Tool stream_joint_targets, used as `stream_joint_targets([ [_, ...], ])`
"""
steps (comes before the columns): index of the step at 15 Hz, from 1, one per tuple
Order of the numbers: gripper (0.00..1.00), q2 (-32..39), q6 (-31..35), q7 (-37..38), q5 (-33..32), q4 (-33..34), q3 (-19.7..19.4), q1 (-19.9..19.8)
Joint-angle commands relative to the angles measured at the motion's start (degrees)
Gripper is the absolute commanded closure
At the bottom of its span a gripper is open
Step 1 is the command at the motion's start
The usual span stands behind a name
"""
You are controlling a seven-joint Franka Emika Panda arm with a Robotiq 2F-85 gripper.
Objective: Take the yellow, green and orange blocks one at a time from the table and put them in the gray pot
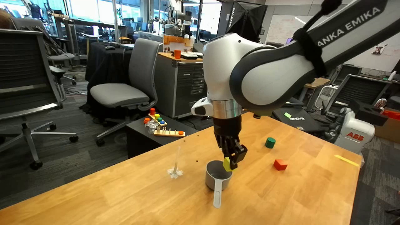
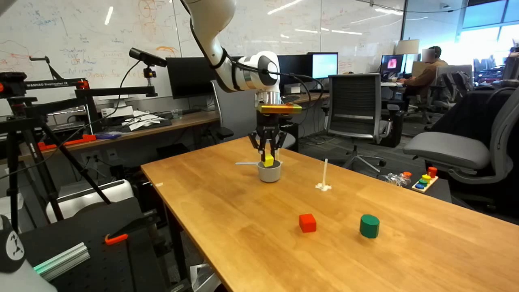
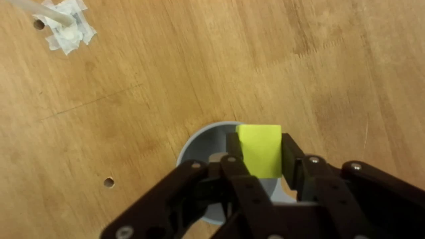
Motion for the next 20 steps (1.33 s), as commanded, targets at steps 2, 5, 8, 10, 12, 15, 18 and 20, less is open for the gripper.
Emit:
stream_joint_targets([
  [2, 0.92, 2.6, -0.8, 1.5, -0.8, 4.7, -0.1, 1.0],
  [5, 0.92, 3.5, -0.8, 1.8, -0.8, 6.3, -0.2, 1.3],
  [8, 0.92, 4.2, -0.9, 2.0, -0.8, 7.4, -0.2, 1.5],
  [10, 0.42, 4.5, -1.2, 2.4, -0.8, 8.0, -0.3, 1.8],
  [12, 0.29, 4.7, -1.2, 2.8, -0.8, 8.3, -0.3, 1.9],
  [15, 0.03, 4.4, -1.3, 3.1, -0.6, 8.1, -0.2, 1.7],
  [18, 0.0, 2.9, -0.8, 3.0, 0.1, 6.1, -0.4, 0.0],
  [20, 0.0, 1.9, -0.5, 3.1, 0.1, 4.8, -1.2, -1.6],
])
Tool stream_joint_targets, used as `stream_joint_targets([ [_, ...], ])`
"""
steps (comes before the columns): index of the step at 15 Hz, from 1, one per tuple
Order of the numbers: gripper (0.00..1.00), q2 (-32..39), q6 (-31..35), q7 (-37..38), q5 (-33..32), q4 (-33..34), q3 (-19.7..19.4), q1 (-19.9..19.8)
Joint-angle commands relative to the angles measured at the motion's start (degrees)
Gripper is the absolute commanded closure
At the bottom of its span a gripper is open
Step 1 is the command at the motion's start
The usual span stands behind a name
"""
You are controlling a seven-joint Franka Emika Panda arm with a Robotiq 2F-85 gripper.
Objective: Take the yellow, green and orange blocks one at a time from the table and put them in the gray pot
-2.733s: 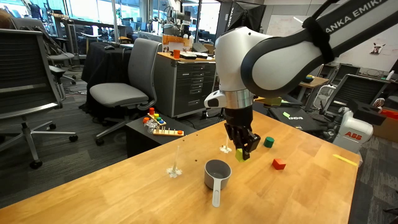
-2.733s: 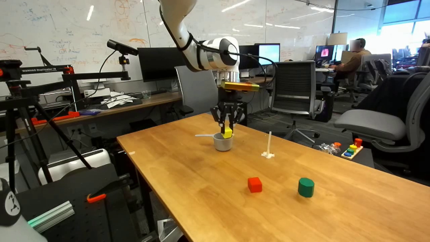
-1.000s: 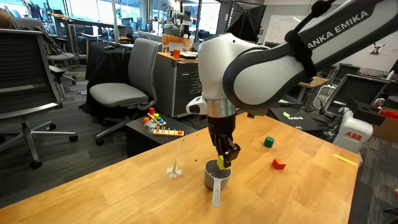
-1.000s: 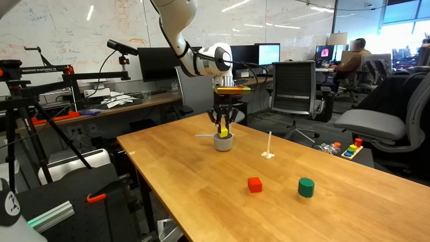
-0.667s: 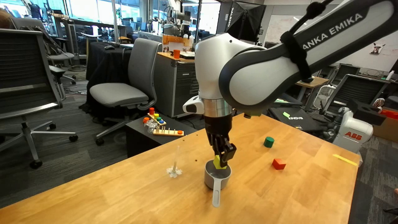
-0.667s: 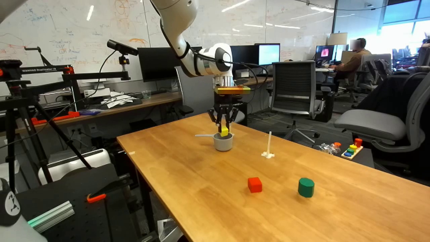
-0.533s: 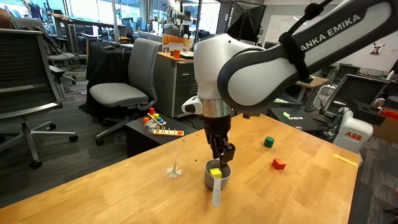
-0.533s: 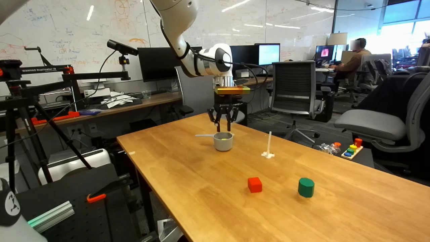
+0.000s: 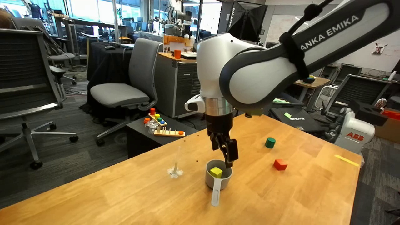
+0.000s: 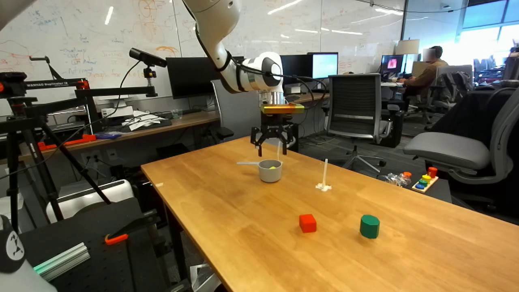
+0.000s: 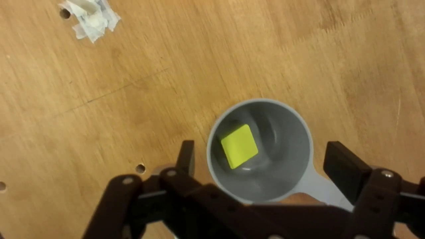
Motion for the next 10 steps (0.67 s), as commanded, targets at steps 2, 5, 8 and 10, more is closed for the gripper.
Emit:
stream_joint_targets([
  [2, 0.0, -2.5, -0.2, 0.7, 0.1, -2.2, -1.9, -3.9],
  [5, 0.0, -3.4, -0.1, 0.7, 0.4, -2.9, -3.3, -7.2],
  [8, 0.0, -4.1, -0.1, 0.7, 0.7, -3.1, -4.3, -10.4],
  [10, 0.0, -4.4, -0.2, 0.9, 0.9, -3.1, -4.9, -12.1],
])
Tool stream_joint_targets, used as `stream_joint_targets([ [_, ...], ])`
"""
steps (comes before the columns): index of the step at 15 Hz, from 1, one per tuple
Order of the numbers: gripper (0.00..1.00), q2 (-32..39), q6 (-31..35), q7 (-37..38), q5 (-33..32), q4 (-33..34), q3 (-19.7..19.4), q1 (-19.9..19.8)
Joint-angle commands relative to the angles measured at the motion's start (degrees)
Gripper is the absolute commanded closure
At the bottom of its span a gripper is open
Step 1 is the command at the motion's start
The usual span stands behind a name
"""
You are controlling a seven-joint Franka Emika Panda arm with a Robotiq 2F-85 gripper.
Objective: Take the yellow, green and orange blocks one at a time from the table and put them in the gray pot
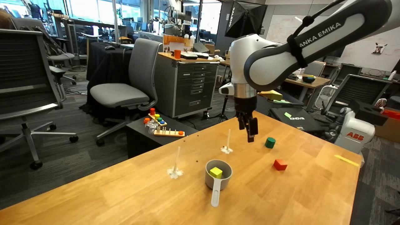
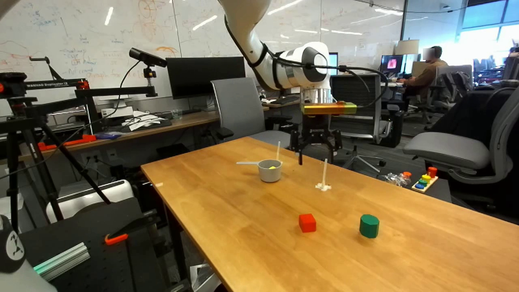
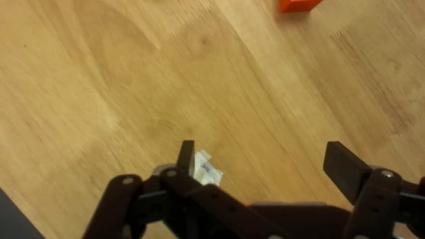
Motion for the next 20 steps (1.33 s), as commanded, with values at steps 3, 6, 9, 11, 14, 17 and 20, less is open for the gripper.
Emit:
stream_joint_targets([
  [3, 0.0, -2.3, -0.2, 1.2, 1.1, -1.7, -1.9, -3.7],
  [6, 0.0, -1.3, -0.3, 2.3, 1.2, -1.1, -3.0, -5.4],
  [9, 0.0, 0.0, -0.7, 3.5, 1.5, 0.0, -3.9, -6.7],
  [11, 0.0, 0.7, -1.0, 4.2, 1.9, 0.5, -4.2, -7.6],
  [14, 0.0, 1.1, -1.2, 4.9, 2.3, 0.4, -4.5, -8.7],
  [17, 0.0, 1.2, -1.0, 5.5, 2.5, 0.0, -4.5, -9.6],
  [20, 0.0, 1.7, -1.1, 6.0, 2.7, 0.1, -4.6, -10.4],
])
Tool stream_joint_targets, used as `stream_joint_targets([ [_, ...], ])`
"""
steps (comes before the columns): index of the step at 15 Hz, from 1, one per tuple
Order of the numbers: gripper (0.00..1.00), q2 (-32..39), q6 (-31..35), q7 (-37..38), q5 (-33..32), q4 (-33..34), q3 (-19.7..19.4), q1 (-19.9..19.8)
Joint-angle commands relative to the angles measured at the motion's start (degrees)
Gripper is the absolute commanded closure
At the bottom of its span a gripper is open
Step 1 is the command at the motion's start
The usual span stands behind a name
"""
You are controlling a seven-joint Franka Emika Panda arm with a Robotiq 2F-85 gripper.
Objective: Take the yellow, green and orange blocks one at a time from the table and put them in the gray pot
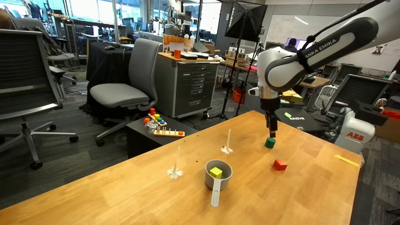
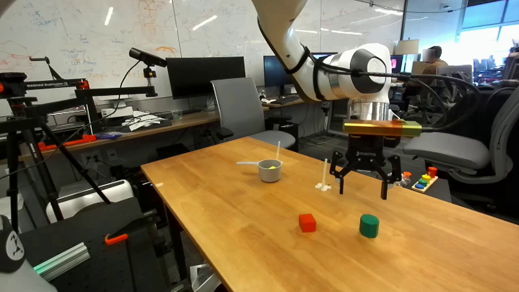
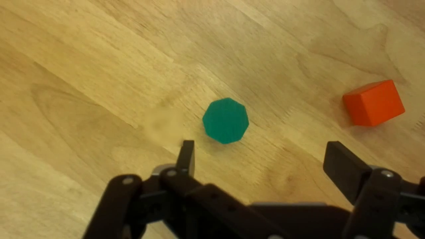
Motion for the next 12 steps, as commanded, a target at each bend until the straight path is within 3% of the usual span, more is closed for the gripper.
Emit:
stream_joint_targets([
  [1, 0.0, 0.1, -0.7, 0.9, 1.4, 0.3, -0.5, -0.6],
  [12, 0.0, 4.2, -1.1, 3.0, 1.4, 1.6, -0.7, -1.4],
])
